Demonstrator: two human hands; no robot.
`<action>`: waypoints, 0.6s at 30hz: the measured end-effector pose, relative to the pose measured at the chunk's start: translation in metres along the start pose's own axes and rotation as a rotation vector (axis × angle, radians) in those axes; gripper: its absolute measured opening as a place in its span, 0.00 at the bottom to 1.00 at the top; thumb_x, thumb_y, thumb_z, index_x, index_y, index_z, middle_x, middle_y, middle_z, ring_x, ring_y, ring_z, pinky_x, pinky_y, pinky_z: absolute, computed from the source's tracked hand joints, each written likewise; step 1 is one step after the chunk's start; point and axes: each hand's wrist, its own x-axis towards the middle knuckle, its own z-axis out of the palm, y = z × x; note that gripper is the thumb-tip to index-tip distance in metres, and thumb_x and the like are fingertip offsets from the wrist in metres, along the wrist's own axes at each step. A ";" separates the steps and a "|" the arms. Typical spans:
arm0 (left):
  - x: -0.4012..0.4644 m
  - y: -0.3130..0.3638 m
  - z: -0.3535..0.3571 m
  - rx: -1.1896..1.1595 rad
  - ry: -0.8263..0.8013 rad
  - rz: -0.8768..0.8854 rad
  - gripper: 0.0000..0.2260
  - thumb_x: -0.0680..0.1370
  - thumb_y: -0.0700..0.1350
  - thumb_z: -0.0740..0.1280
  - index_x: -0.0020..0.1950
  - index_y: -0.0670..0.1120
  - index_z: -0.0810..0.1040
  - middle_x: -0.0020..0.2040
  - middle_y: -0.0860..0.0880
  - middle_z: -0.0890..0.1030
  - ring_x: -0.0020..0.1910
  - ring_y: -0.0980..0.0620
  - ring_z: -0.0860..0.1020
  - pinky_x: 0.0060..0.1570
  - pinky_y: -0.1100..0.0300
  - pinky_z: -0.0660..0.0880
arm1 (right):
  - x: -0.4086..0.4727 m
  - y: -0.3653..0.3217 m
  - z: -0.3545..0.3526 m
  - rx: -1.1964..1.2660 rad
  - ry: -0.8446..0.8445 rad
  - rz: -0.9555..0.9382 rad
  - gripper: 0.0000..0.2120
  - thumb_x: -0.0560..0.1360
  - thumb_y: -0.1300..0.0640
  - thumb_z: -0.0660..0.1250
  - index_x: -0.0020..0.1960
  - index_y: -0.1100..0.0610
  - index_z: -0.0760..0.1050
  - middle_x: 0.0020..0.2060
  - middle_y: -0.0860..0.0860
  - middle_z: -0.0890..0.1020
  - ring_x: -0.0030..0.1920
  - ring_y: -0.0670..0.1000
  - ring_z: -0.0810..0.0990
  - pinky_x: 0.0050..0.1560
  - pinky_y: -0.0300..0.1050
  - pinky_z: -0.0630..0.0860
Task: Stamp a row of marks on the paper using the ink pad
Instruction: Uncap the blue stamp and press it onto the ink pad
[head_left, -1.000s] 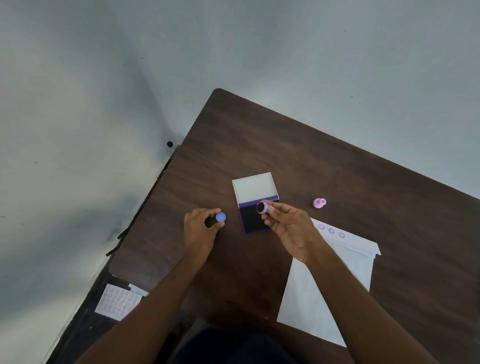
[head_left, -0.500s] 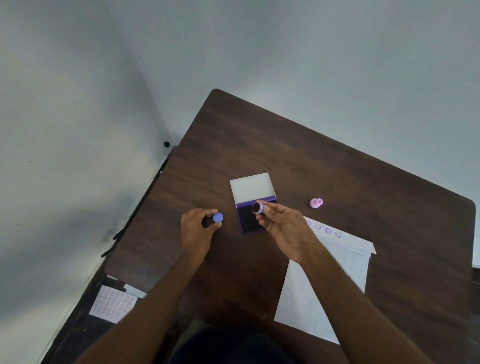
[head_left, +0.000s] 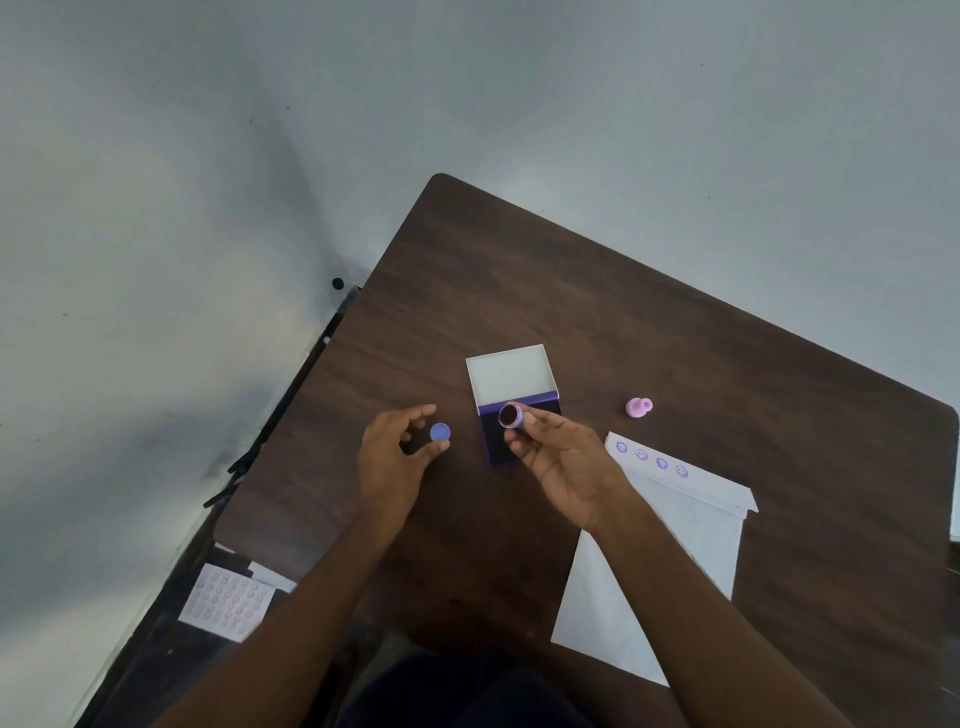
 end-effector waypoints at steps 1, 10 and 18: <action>-0.003 0.006 -0.001 -0.041 0.015 -0.006 0.16 0.70 0.46 0.76 0.56 0.58 0.80 0.48 0.60 0.79 0.46 0.61 0.77 0.43 0.68 0.75 | -0.001 0.000 0.000 0.018 -0.021 0.001 0.12 0.75 0.65 0.67 0.58 0.65 0.80 0.51 0.59 0.84 0.47 0.53 0.83 0.47 0.42 0.80; -0.020 0.073 0.005 -0.168 -0.050 0.247 0.16 0.71 0.48 0.74 0.58 0.54 0.78 0.52 0.60 0.80 0.51 0.67 0.78 0.50 0.76 0.72 | -0.014 -0.001 -0.003 0.130 -0.151 0.004 0.18 0.75 0.62 0.68 0.63 0.66 0.76 0.55 0.60 0.81 0.52 0.54 0.81 0.57 0.46 0.78; -0.019 0.102 0.009 -0.116 -0.204 0.328 0.22 0.69 0.45 0.76 0.63 0.44 0.79 0.56 0.50 0.80 0.53 0.57 0.79 0.56 0.67 0.76 | -0.020 0.001 -0.007 0.327 -0.183 0.096 0.18 0.71 0.59 0.73 0.59 0.63 0.79 0.54 0.61 0.83 0.48 0.52 0.78 0.53 0.46 0.79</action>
